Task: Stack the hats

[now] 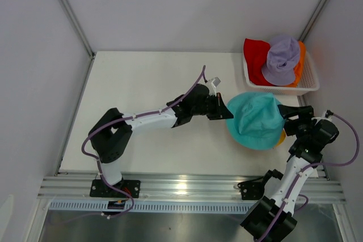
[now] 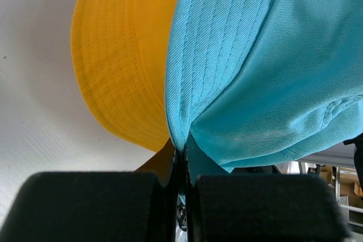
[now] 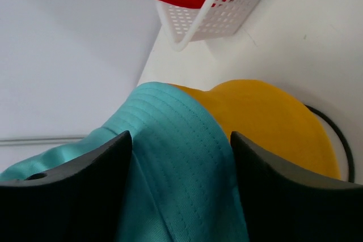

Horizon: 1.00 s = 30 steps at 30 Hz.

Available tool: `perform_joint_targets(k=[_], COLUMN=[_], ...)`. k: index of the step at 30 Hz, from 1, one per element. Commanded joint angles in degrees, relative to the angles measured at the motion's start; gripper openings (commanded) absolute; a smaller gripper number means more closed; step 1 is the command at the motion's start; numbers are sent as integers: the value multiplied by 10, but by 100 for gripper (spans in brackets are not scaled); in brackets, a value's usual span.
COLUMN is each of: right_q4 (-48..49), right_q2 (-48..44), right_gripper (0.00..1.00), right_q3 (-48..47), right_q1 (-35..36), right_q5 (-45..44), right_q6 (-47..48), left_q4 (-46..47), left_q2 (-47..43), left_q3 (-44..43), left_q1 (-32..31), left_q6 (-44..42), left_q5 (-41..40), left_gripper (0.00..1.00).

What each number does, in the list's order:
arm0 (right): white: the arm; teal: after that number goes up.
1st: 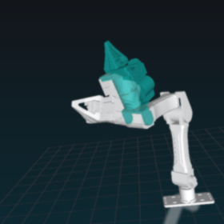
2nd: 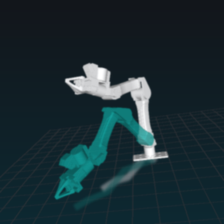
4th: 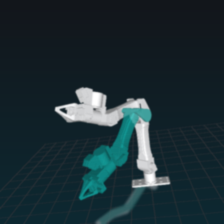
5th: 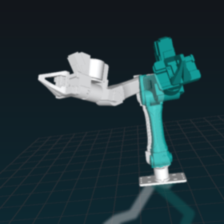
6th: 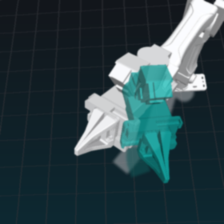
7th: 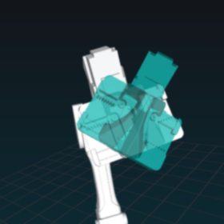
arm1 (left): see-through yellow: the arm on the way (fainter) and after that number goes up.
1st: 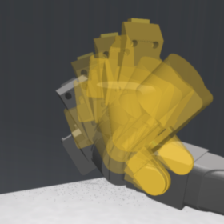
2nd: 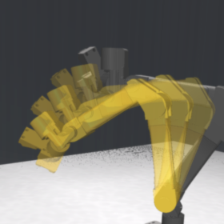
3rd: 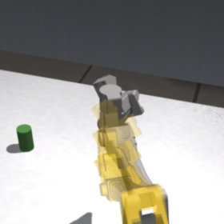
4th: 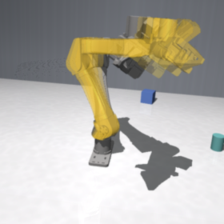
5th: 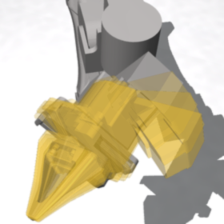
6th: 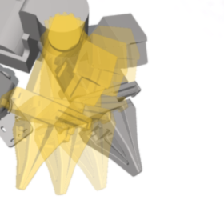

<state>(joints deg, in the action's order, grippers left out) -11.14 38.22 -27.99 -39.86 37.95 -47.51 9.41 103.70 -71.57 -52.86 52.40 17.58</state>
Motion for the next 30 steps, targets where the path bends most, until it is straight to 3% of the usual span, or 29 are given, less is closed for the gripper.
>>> perform_joint_targets(k=[1,2,4,5,6,7,10,13,24,26,27,28,30], right_q4=[79,86,75,42,16,-13,-103,-130,-212,-206,-192,-184,-159], right_q2=[-4,-3,2,9,15,20,39,44,65,68,69,67,63], right_gripper=[71,54,34,11,2,0,0,0,0,7,13,28,36], right_q3=[14,18,17,8,0,-11,-41,-46,-37,-31,-30,-31,-35], right_q1=[0,-1,0,0,-1,-1,-1,-2,0,-2,-2,-3,-2], right_q5=[52,56,52,36,21,6,-59,-107,-125,-102,-88,-58,-34], right_q6=[-34,-40,-30,-18,14,33,85,102,200,199,192,182,161], left_q4=[-1,-4,-11,-11,-17,-19,-29,-31,-2,-1,2,6,17], left_q2=[-26,-25,-20,-19,-17,-16,-16,-20,-29,-28,-30,-32,-42], left_q3=[-28,-30,-39,-42,-46,-50,-54,-41,33,37,39,43,46], left_q1=[-5,-6,-6,-5,-5,-5,-5,-5,-8,-8,-8,-8,-8], left_q6=[-18,-20,-20,-19,-19,-18,-14,-11,-12,-18,-20,-21,-29], left_q5=[-5,-6,-8,-9,-10,-11,-16,-25,-19,-18,-16,-15,-12], left_gripper=[1,1,1,1,1,1,1,1,1,1,1,1,1])
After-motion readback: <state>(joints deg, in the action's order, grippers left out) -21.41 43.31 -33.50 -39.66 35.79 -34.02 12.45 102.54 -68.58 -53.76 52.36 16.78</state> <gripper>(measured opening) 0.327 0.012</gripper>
